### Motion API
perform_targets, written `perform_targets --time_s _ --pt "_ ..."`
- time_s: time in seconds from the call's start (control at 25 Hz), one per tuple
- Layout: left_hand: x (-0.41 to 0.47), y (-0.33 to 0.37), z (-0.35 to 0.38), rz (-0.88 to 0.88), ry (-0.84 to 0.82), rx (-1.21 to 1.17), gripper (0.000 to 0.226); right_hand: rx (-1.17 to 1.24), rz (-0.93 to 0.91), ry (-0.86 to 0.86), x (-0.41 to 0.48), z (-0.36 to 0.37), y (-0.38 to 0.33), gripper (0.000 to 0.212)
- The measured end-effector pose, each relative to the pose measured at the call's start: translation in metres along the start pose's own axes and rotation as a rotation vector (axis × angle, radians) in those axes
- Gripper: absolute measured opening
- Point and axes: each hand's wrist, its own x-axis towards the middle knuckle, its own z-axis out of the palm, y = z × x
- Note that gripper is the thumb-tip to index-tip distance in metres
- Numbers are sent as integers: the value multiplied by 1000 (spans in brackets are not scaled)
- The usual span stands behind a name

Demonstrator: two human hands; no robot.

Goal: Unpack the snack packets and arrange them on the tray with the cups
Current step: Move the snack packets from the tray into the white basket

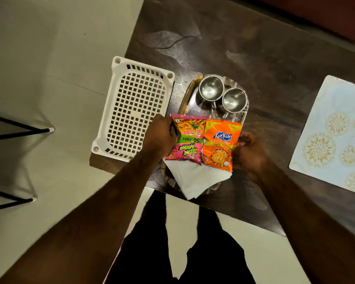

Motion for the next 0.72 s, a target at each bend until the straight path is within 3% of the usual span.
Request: perform_targets --time_s 0.2,0.4,0.48,0.72 --pt "-4 4 0 -3 38 15 20 -32 -31 116 0 11 2 45" --pt "-28 14 -3 -69 -9 -540 19 88 -31 181 -16 27 0 42" --pt "-32 17 -3 -42 -6 -591 19 105 -29 158 -22 34 -2 43" --pt "-29 20 -1 8 -180 -711 70 116 -93 19 -42 42 -7 28"
